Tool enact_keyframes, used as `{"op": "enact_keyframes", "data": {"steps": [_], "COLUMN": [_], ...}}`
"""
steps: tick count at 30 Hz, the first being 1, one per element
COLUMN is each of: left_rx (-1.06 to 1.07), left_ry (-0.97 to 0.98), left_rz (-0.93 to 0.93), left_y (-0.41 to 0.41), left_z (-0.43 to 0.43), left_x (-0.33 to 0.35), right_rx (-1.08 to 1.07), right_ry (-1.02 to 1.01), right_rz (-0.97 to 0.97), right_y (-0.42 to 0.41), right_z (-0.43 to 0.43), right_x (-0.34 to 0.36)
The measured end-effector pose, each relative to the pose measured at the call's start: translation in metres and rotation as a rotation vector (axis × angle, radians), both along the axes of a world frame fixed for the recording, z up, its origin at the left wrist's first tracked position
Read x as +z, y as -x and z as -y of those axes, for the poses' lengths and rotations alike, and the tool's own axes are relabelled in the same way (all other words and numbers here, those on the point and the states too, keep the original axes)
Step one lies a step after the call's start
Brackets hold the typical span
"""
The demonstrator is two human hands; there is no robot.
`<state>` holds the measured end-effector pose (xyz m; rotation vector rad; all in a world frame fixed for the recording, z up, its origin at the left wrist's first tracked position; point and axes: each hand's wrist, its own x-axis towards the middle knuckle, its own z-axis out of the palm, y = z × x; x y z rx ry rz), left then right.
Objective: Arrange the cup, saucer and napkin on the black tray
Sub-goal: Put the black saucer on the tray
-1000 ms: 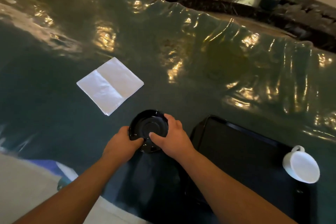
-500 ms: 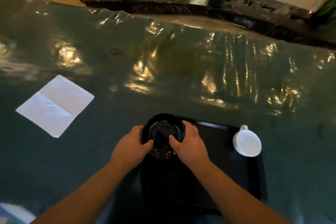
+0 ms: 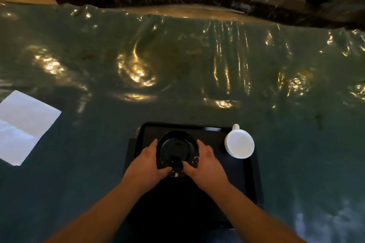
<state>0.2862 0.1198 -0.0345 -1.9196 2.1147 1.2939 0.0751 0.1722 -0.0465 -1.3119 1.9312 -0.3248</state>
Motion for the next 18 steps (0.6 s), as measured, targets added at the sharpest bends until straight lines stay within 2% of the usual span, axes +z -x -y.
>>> {"op": "enact_keyframes", "data": {"steps": [6, 11, 16, 18], "left_rx": [-0.050, -0.164, -0.273, -0.249], "left_ry": [0.149, 0.351, 0.410, 0.423], "left_rz": [0.149, 0.346, 0.320, 0.281], "left_y": [0.000, -0.013, -0.033, -0.044], "left_z": [0.000, 0.001, 0.005, 0.006], "left_x": [0.000, 0.001, 0.006, 0.008], "right_rx": [0.064, 0.191, 0.240, 0.238], "right_ry": [0.044, 0.035, 0.052, 0.092], "right_rz": [0.033, -0.063, -0.142, -0.187], "right_y": [-0.011, -0.020, -0.021, -0.026], "right_z": [0.017, 0.027, 0.038, 0.039], "right_x": [0.002, 0.003, 0.006, 0.009]}}
